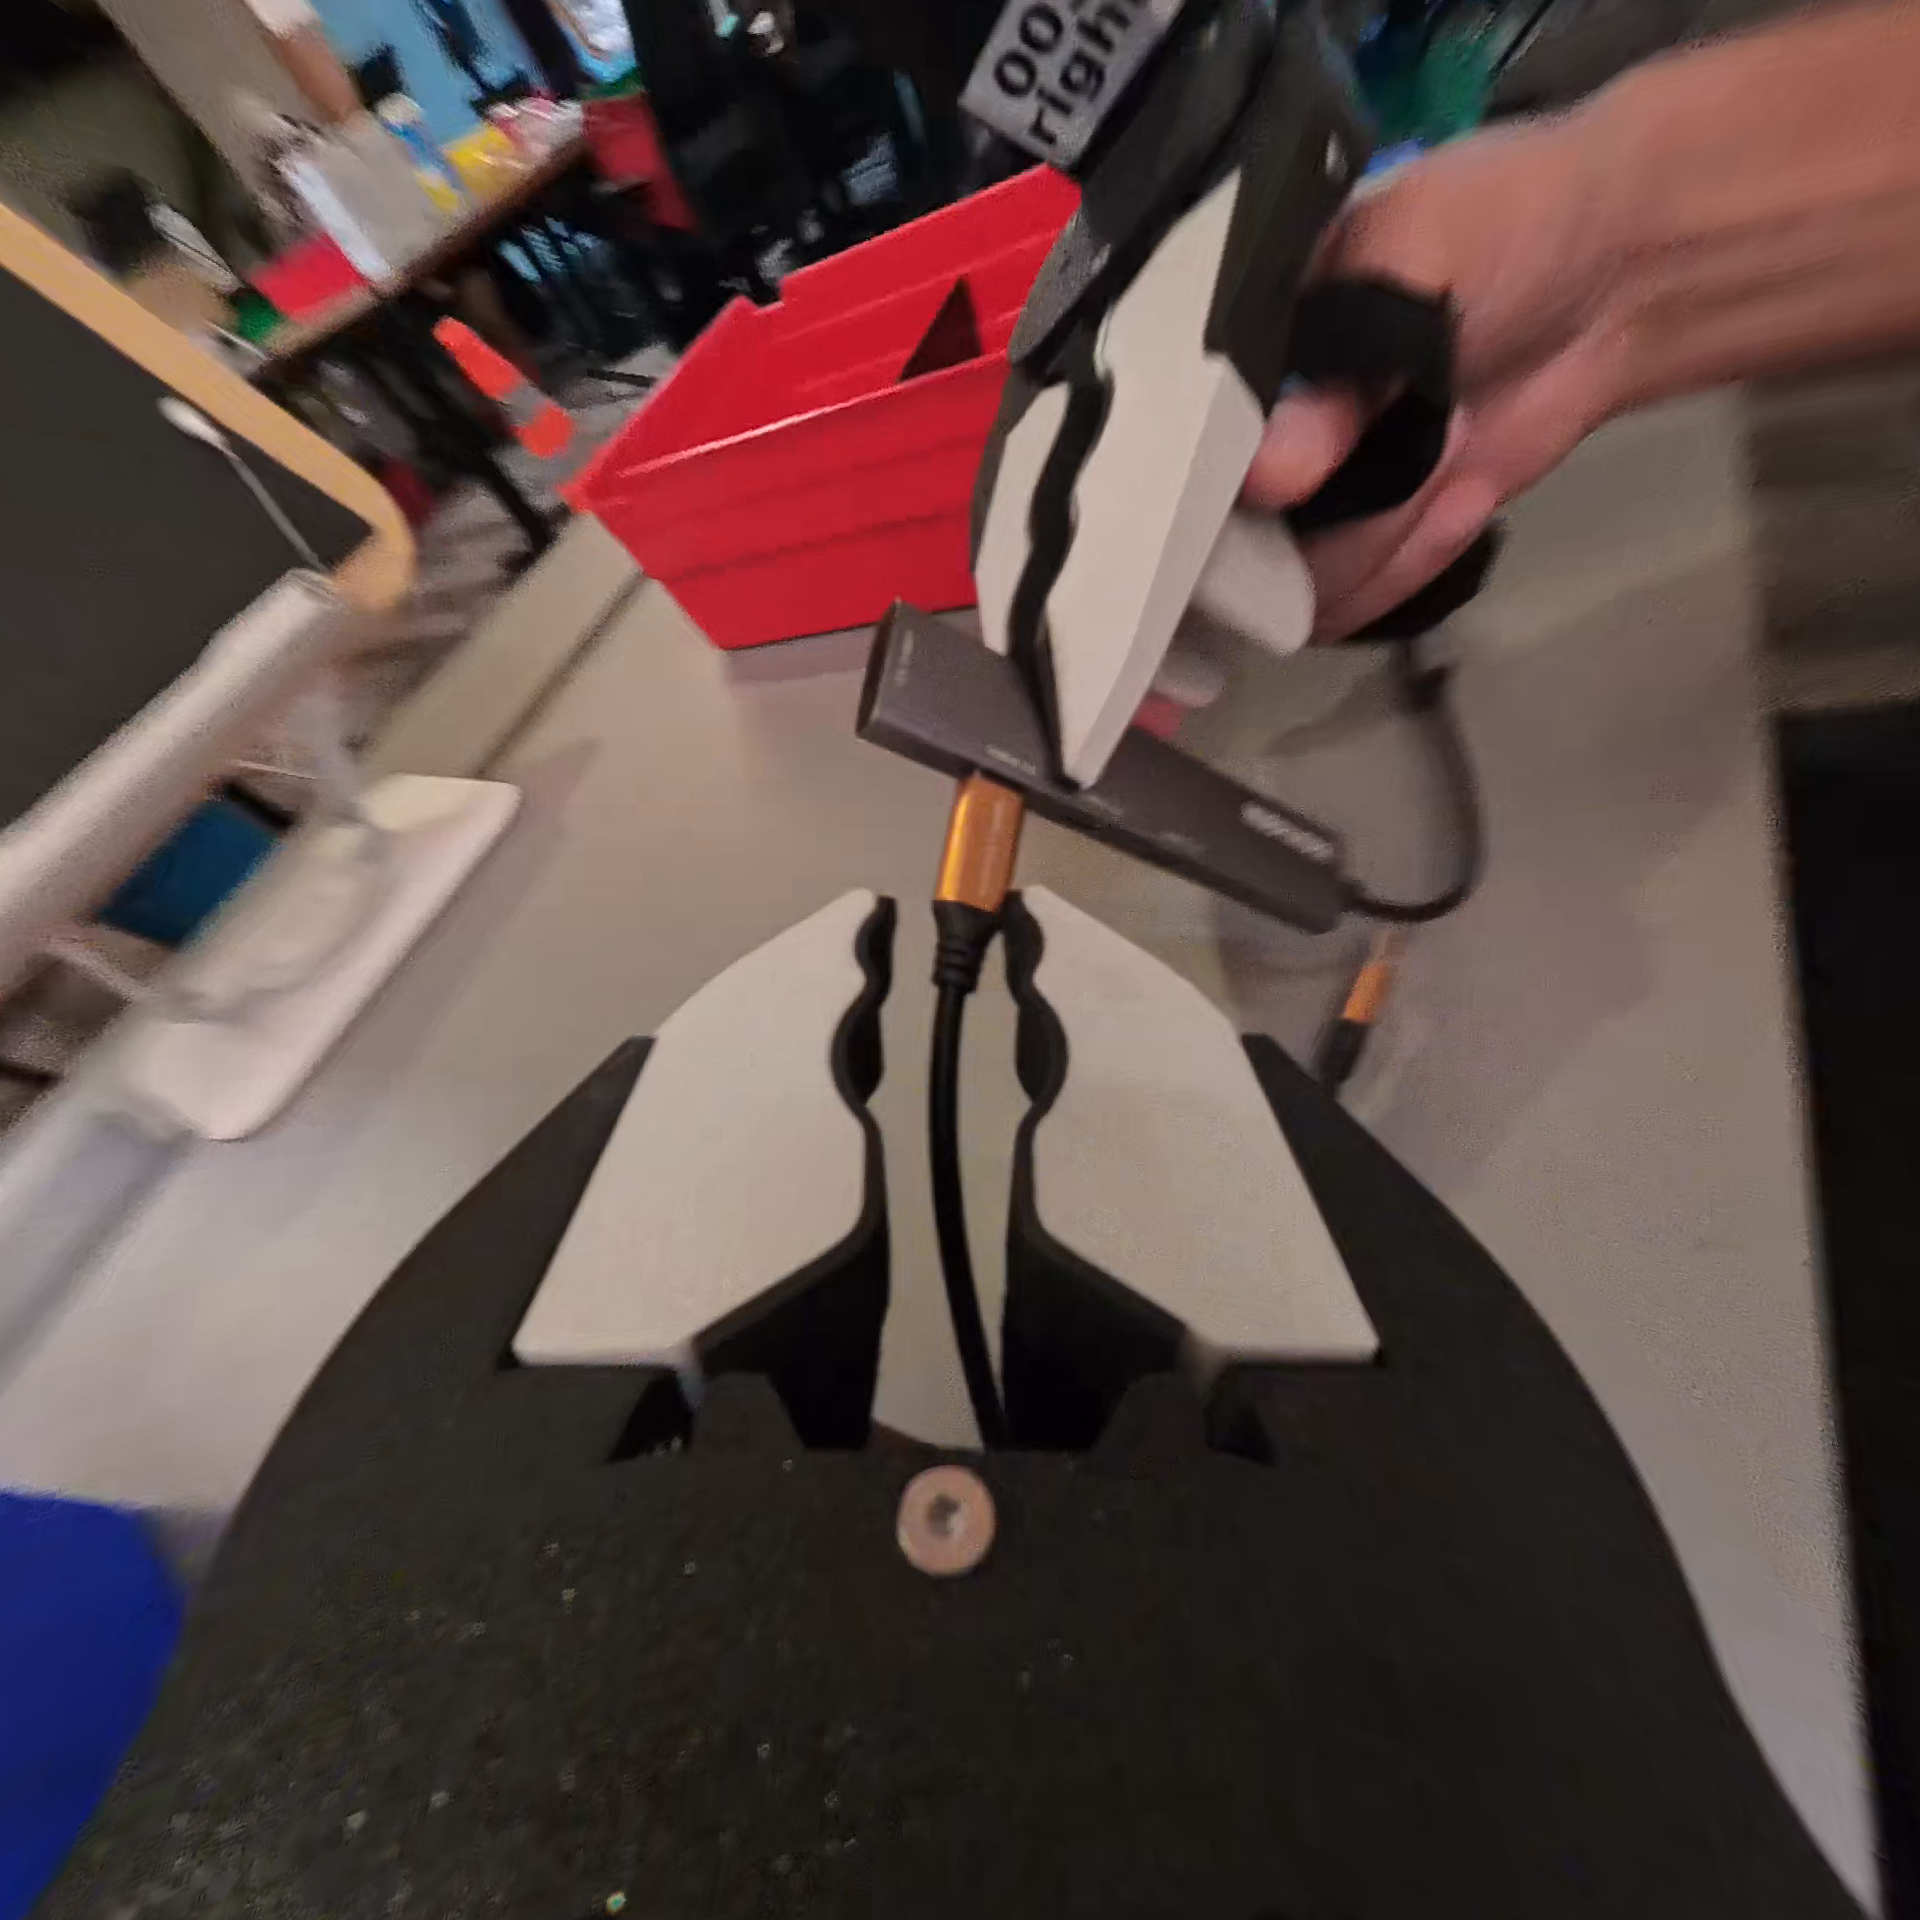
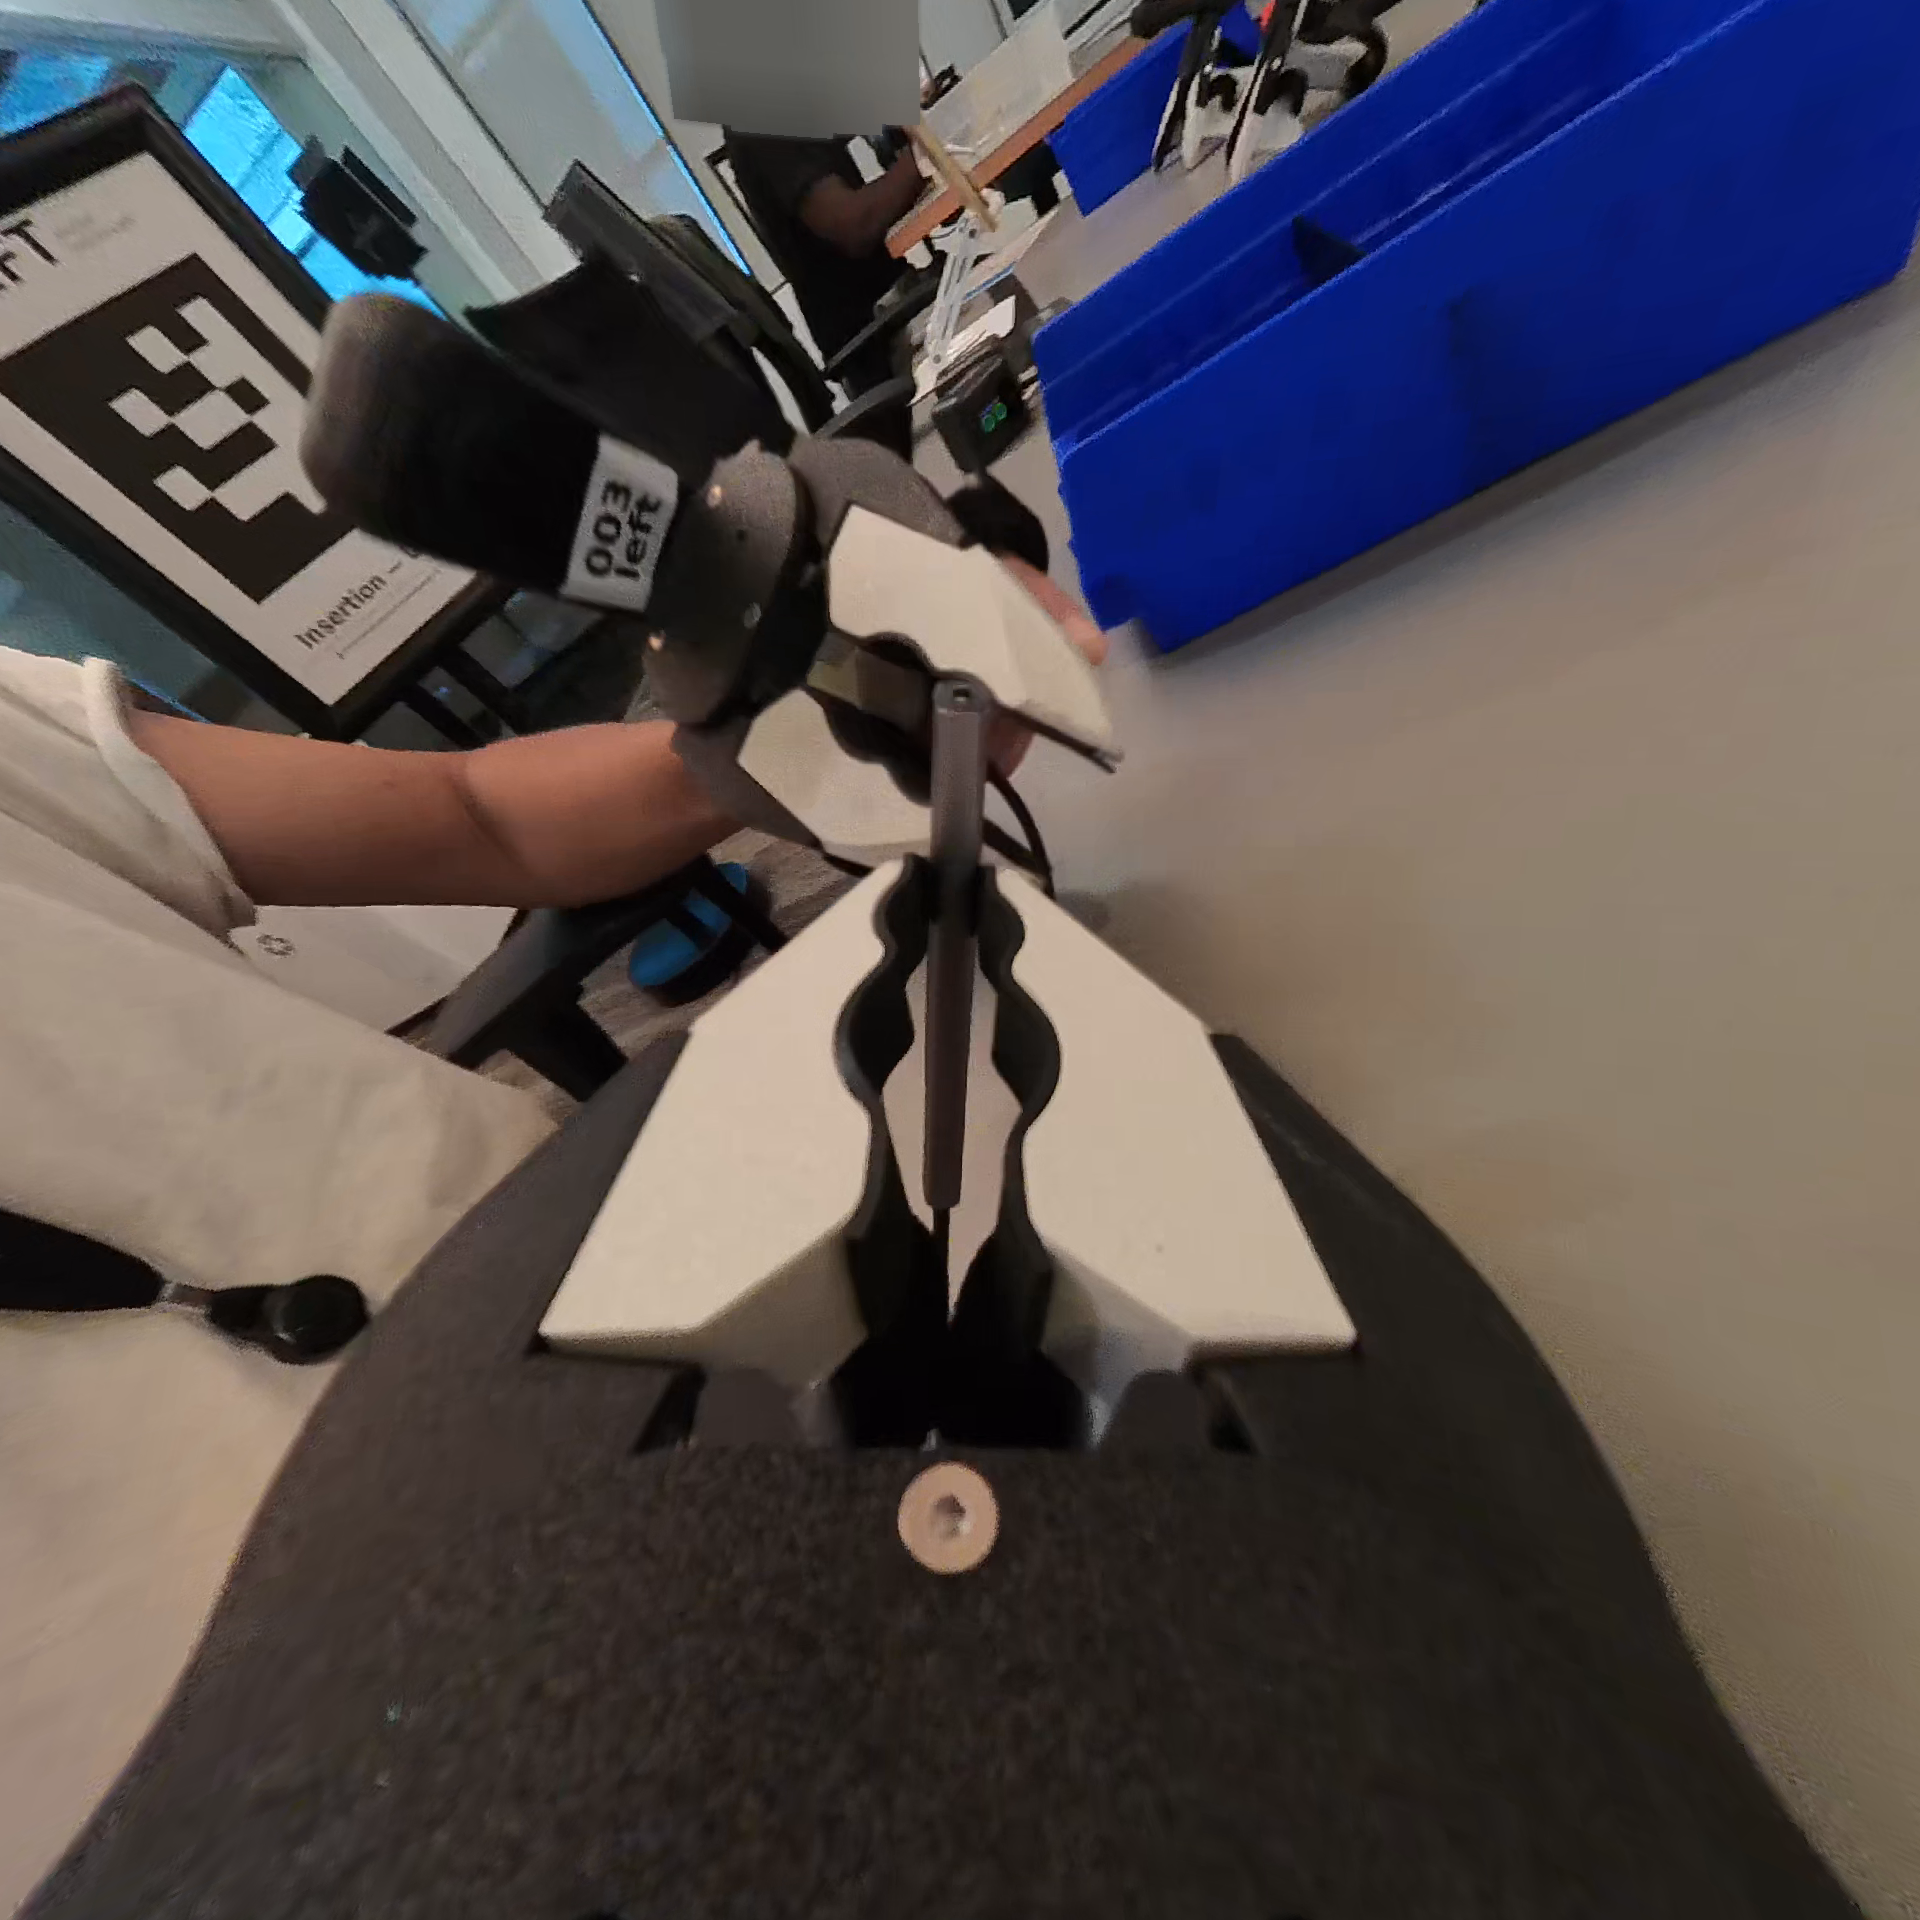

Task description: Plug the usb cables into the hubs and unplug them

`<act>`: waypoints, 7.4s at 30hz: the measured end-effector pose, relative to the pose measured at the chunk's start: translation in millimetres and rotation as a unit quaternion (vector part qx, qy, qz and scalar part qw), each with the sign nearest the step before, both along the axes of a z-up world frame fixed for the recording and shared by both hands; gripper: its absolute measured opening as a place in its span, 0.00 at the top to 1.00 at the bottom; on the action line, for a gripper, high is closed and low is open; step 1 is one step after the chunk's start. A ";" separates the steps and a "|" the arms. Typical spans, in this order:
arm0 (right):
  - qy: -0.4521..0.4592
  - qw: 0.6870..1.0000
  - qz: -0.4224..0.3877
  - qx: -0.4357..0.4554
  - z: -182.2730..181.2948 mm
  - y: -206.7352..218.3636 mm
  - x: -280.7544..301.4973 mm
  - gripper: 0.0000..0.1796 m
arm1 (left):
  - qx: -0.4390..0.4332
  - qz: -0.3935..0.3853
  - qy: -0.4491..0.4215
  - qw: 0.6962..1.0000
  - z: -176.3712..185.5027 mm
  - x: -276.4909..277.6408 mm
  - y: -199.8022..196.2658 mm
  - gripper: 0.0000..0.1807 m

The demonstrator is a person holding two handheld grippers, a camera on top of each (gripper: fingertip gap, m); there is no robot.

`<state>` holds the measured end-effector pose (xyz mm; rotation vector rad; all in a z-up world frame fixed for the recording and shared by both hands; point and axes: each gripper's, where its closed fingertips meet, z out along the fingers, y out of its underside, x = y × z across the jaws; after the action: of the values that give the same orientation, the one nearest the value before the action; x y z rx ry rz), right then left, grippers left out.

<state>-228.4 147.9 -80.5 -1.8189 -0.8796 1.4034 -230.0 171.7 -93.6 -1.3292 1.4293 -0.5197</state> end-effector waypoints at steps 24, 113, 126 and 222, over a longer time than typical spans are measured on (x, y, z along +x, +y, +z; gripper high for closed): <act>0.040 0.995 -0.029 -0.082 -12.4 8.9 -4.8 0.96 | 0.146 0.019 0.083 0.986 -1.6 -0.2 -2.3 0.93; -0.340 0.914 -0.209 0.075 -93.8 55.7 15.0 0.94 | 0.114 0.144 0.108 0.977 -14.8 21.3 2.7 0.93; -0.136 0.981 0.065 0.119 -42.2 -25.5 -20.1 0.94 | -0.343 -0.135 -0.158 0.916 39.8 22.2 -43.3 0.80; 0.234 0.922 -0.307 0.006 46.2 53.6 132.7 0.98 | -0.498 -0.256 -0.267 0.785 22.7 37.5 59.4 0.95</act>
<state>-95.7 201.5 -34.3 -1.4610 -0.0510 1.3084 -192.5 231.0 -70.9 -1.3398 0.9899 -2.0590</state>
